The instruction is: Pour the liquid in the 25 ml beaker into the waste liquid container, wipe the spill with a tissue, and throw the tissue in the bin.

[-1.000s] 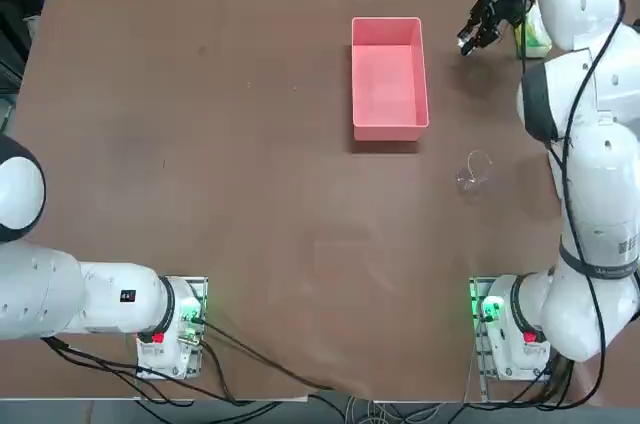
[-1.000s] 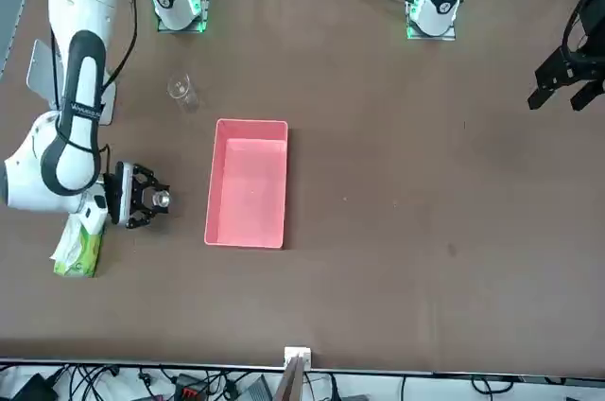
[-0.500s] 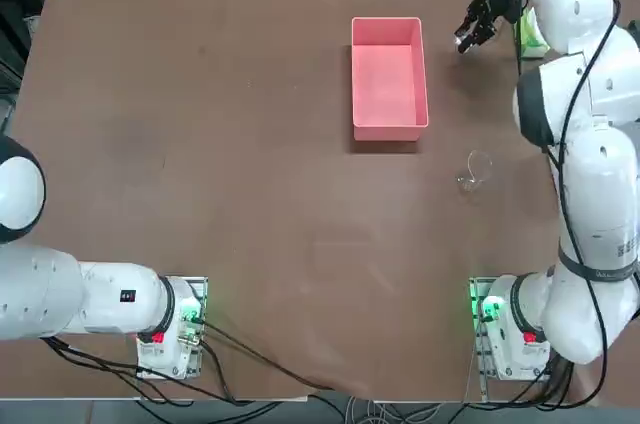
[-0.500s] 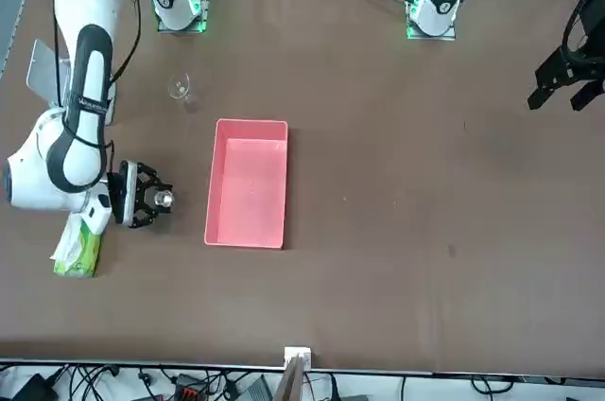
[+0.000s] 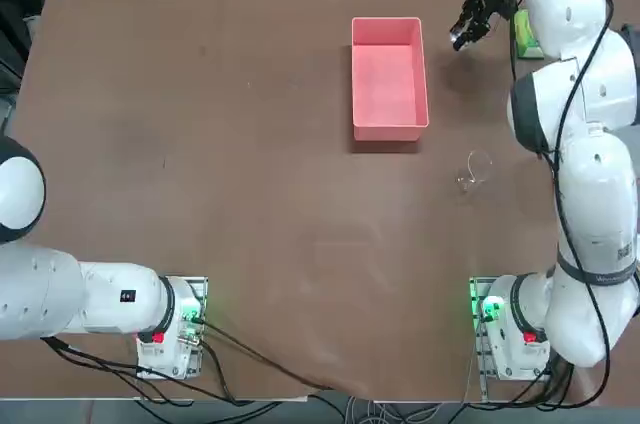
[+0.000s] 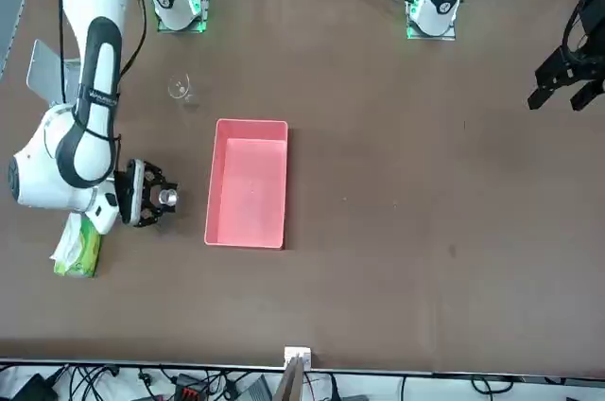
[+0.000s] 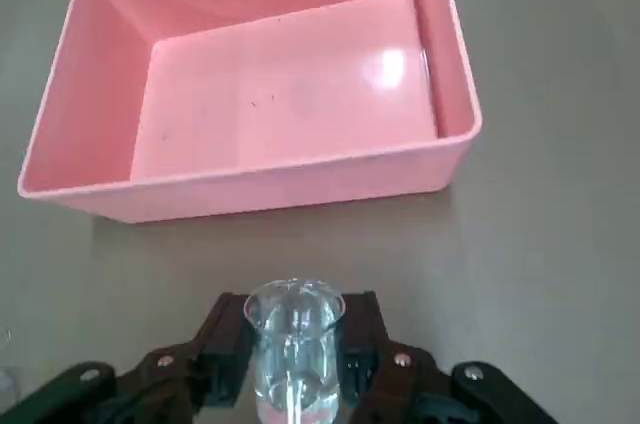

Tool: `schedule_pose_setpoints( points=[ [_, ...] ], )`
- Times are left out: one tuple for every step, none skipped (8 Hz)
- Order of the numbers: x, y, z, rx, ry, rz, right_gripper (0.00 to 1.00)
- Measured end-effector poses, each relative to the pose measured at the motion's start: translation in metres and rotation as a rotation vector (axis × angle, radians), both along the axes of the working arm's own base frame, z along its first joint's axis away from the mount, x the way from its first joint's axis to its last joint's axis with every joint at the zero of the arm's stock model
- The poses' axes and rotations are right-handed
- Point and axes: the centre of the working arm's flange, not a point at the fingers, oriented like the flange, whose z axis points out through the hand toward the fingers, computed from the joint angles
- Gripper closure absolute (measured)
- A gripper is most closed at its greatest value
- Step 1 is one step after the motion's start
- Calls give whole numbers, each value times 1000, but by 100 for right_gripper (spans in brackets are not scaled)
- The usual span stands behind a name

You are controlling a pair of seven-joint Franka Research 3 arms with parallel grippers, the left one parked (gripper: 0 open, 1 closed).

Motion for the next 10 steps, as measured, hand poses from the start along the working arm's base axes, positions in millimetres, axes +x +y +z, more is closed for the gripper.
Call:
schedule_pose_setpoints(
  points=[
    [-1, 10, 4, -9, 2, 0, 53],
    [-1, 19, 8, -17, 2, 1, 53],
    [-2, 28, 11, -25, 5, -2, 53],
    [-3, 37, 13, -31, 9, -5, 53],
    [-4, 46, 15, -39, 15, -12, 53],
    [-5, 53, 17, -46, 19, -22, 53],
    [-6, 58, 19, -52, 27, -34, 53],
    [-6, 62, 20, -58, 33, -49, 53],
    [-6, 66, 20, -67, 35, -60, 53],
    [-7, 70, 20, -82, 42, -71, 53]
  ],
)
